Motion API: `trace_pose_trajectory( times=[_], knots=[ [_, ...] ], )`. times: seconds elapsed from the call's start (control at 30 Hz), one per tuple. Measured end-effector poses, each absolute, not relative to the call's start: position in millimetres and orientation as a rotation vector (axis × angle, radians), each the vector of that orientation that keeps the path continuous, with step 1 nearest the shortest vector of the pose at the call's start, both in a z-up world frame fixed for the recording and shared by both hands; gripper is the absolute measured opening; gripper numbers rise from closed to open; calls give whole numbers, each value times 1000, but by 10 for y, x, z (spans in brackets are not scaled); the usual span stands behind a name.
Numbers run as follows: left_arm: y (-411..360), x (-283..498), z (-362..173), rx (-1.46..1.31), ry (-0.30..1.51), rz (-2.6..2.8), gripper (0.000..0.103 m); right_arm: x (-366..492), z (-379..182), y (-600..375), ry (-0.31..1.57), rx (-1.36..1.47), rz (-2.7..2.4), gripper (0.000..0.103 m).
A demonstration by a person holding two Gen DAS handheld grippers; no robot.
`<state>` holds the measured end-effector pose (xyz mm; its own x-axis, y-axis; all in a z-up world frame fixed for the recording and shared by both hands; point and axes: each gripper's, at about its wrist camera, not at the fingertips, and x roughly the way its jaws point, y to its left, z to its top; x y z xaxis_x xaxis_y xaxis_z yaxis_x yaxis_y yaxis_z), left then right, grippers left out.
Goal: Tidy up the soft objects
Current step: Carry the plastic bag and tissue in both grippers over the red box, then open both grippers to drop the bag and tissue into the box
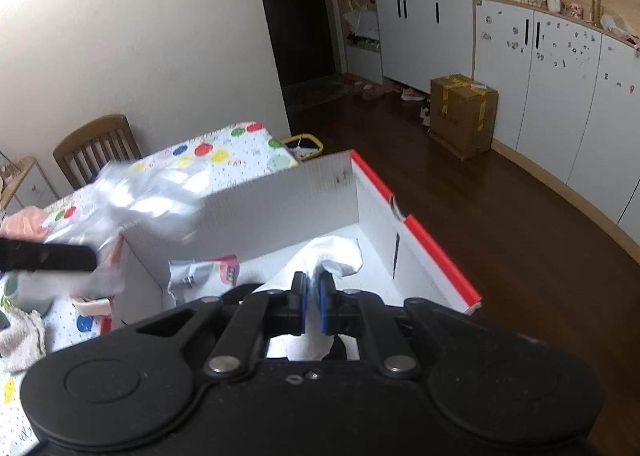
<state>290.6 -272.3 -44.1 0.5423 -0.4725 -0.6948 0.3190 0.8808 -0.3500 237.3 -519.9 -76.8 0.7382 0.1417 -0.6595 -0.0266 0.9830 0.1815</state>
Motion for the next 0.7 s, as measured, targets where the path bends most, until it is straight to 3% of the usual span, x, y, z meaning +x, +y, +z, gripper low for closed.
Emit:
trace_pose_trajectory(
  times=[0.7],
  knots=[
    [-3589,3582,-1200,49,1027,-473,16,2696,-1298,-4799,922,-2,187,8]
  ],
)
